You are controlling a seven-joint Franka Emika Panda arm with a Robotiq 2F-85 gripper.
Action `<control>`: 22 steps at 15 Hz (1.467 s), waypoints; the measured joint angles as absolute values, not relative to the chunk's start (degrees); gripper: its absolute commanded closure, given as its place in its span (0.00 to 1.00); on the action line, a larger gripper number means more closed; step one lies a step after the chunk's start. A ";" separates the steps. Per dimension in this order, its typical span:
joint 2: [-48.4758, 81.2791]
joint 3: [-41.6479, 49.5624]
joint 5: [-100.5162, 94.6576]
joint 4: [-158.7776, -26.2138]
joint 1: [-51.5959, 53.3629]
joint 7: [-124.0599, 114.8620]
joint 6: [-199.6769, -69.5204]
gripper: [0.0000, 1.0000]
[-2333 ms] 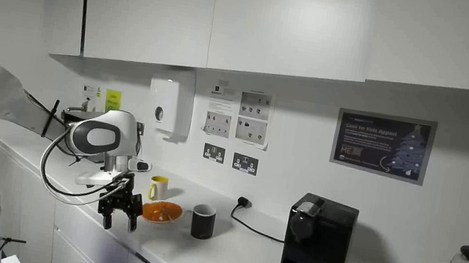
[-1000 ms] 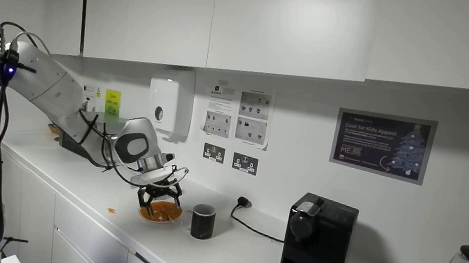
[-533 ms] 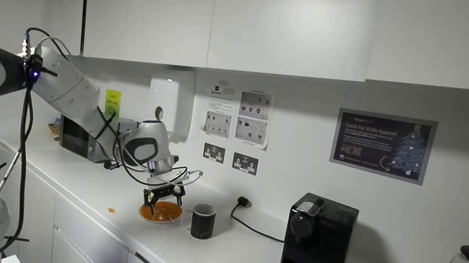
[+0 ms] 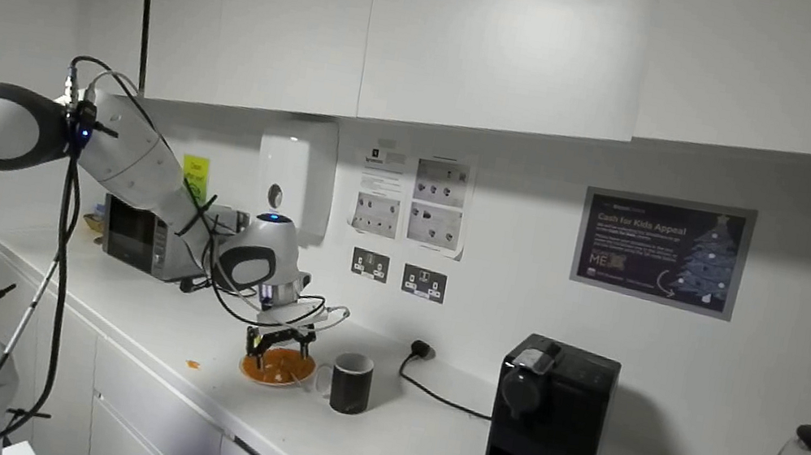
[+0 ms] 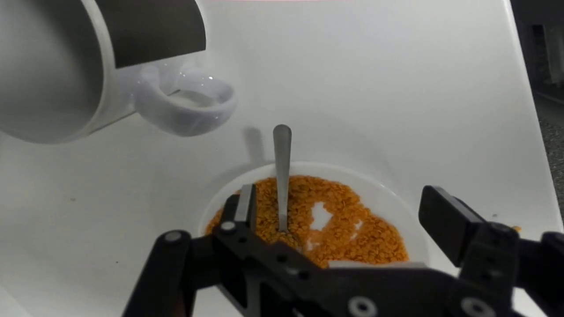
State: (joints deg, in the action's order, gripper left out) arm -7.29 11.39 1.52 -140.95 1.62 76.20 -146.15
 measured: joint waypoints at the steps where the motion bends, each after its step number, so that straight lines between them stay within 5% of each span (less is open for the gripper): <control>1: -6.58 11.26 1.48 -140.60 1.52 76.38 -146.01 0.00; 22: 1.73 7.98 -5.75 -135.19 -2.28 80.49 -146.01 0.00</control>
State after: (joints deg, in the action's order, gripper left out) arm 1.73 7.98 -5.75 -135.19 -2.28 80.49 -146.01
